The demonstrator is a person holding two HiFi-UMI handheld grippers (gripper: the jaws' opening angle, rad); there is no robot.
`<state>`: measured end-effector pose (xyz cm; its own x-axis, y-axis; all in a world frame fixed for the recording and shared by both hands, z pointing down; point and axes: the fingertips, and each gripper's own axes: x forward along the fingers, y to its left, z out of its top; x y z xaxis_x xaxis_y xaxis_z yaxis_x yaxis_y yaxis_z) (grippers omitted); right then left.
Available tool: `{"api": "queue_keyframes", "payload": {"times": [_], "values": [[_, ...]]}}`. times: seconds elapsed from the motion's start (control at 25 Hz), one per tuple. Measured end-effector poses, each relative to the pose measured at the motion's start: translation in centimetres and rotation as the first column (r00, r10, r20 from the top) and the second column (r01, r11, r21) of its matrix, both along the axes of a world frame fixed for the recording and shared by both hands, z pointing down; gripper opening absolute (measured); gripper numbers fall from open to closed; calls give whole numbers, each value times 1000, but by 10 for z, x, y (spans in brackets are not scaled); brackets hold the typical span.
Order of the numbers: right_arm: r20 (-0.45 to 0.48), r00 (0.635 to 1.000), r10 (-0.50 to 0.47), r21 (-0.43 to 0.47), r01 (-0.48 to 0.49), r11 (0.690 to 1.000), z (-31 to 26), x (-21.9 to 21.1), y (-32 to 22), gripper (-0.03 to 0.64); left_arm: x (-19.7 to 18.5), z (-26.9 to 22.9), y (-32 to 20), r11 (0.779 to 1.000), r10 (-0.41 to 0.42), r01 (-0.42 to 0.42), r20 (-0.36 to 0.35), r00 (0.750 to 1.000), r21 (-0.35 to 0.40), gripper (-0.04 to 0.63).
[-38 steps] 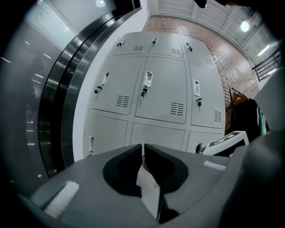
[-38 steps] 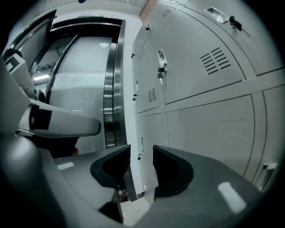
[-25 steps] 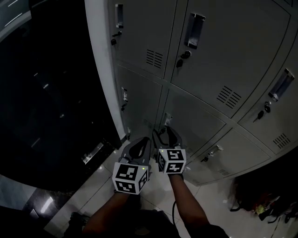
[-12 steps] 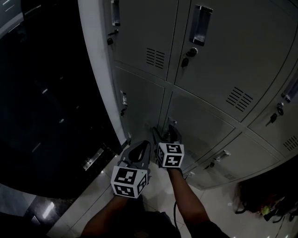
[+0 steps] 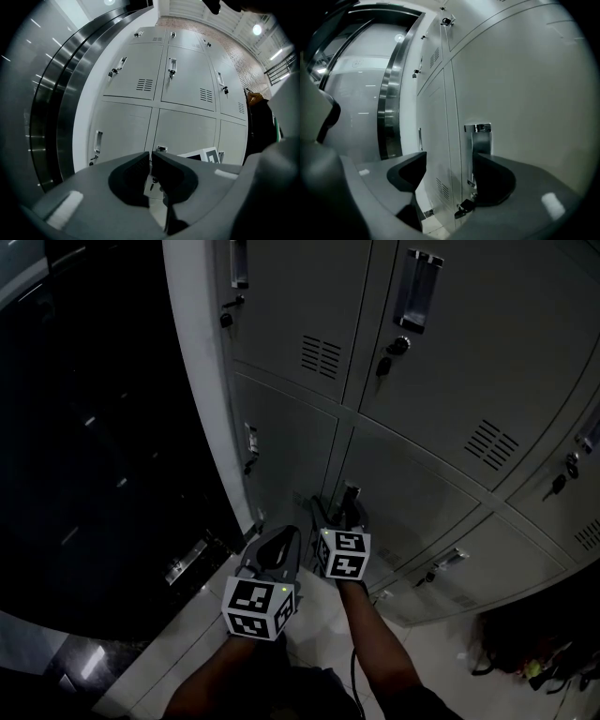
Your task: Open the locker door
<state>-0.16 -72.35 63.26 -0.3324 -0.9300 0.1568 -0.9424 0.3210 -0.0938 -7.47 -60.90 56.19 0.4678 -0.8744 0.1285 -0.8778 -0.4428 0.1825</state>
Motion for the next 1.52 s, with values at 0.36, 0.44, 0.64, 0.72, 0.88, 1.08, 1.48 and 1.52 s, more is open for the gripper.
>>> {"api": "queue_keyframes", "payload": {"times": [0.36,0.44,0.64,0.72,0.88,1.08,1.48,1.52], "values": [[5,1000,12,-29,-12,1000,0,2,6,250,-8,-1,4,1000,-19,19,-2,1000,-20,6],[-1,1000,8,-38,-8,999,0,2,15,214,-8,-5,7,1000,-20,20,-7,1000,-21,6],[9,1000,-14,-82,15,997,4,-3,39,172,-5,-18,20,999,-25,25,-3,1000,-28,6],[17,1000,-21,-96,23,995,3,-4,47,155,-3,-23,28,999,-22,22,1,1000,-30,6],[21,998,-51,-125,53,991,2,-8,68,123,-4,-32,43,999,-37,37,4,999,-34,6],[60,995,-80,-155,88,984,2,-10,92,120,-2,-35,65,998,-46,47,26,999,-43,6],[27,993,-118,-222,121,968,5,-8,154,114,4,-47,111,996,-69,70,24,997,-50,5],[26,992,-121,-226,123,966,5,-7,160,115,7,-48,116,997,-65,66,25,998,-50,5]]}}
